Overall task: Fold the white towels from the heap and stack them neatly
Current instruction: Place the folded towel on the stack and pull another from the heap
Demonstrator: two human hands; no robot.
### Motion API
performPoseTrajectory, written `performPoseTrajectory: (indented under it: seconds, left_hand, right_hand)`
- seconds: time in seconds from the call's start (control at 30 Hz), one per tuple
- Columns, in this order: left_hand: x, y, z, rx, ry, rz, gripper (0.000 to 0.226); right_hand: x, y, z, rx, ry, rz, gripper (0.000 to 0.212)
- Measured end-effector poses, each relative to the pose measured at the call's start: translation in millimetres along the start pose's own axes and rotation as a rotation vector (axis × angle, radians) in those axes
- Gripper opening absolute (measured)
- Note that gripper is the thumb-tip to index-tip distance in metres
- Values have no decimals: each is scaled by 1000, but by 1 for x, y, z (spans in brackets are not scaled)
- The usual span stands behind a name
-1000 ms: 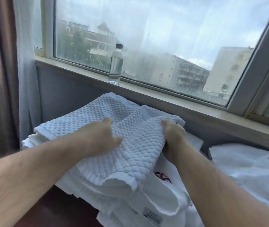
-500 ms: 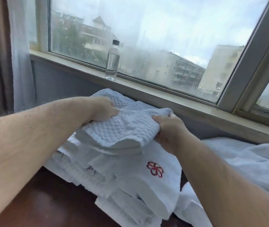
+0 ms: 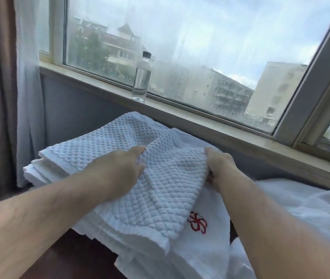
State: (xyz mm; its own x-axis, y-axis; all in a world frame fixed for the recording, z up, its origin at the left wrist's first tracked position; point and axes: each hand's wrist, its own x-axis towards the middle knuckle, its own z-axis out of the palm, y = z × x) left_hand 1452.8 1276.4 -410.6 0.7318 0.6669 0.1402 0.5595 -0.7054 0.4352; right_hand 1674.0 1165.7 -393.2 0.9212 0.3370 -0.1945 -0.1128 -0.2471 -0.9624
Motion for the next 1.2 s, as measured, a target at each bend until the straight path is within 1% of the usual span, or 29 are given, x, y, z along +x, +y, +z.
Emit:
performPoseTrajectory:
  seconds: [0.03, 0.13, 0.2, 0.23, 0.27, 0.3, 0.37, 0.4, 0.43, 0.47, 0.5, 0.53, 0.6, 0.63, 0.7, 0.8, 0.87, 0.93, 1.03, 1.1, 1.2]
  left_hand:
    - [-3, -3, 4, -12, 29, 24, 51]
    - [-7, -11, 11, -57, 97, 72, 48]
    - [-2, -15, 7, -90, 118, 61, 47]
    - [0, -15, 5, -85, 121, 50, 47]
    - [0, -14, 4, -61, 121, 37, 48]
    - [-2, -12, 4, -13, 117, 23, 48]
    - [-2, -6, 6, 178, 126, 30, 49]
    - [2, -4, 5, 276, 134, 49, 48]
    - [7, -1, 4, 328, 128, 65, 48]
    - [12, 1, 1, 322, 94, 58, 48]
    - [17, 4, -1, 287, 31, 34, 51]
    - [21, 4, -2, 253, -44, 6, 55]
    - [24, 3, 4, 261, -155, -11, 65]
    - [24, 1, 9, 277, -168, -12, 67]
    - [26, -6, 18, 297, -151, -11, 69]
    - [32, -11, 29, 343, -124, -2, 70]
    - [36, -12, 33, 352, -107, -4, 69]
    - [34, -12, 35, 347, -85, 1, 71]
    - [27, -13, 37, 328, -51, 23, 77]
    - [24, -12, 34, 326, -55, 26, 74]
    - [19, -1, 25, 353, -58, 48, 65]
  right_hand:
    - [6, 4, 1, 35, 4, -45, 55]
    - [13, 16, 4, 184, 32, -288, 69]
    - [14, 17, 8, 214, 15, -353, 69]
    - [16, 17, 11, 157, 8, -350, 67]
    - [16, 16, 14, 1, 23, -343, 62]
    - [17, 16, 17, -236, 74, -337, 55]
    - [10, 13, 21, -694, 275, -379, 42]
    - [4, 8, 22, -805, 338, -442, 40]
    - [-1, 2, 24, -831, 350, -521, 39]
    - [-5, -5, 26, -822, 318, -575, 39]
    - [-8, -11, 28, -805, 258, -590, 40]
    - [-9, -16, 31, -828, 183, -567, 43]
    - [-7, -18, 38, -971, 8, -465, 54]
    - [-4, -18, 41, -1026, -68, -410, 57]
    - [5, -13, 48, -1082, -148, -332, 58]
    - [20, -7, 61, -1162, -152, -295, 57]
    - [27, -7, 65, -1163, -166, -279, 56]
    - [29, -3, 62, -1107, -170, -286, 56]
    - [22, 11, 46, -955, -151, -376, 54]
    - [8, 24, 32, -868, -160, -427, 55]
    - [-31, 48, 3, -794, -231, -440, 56]
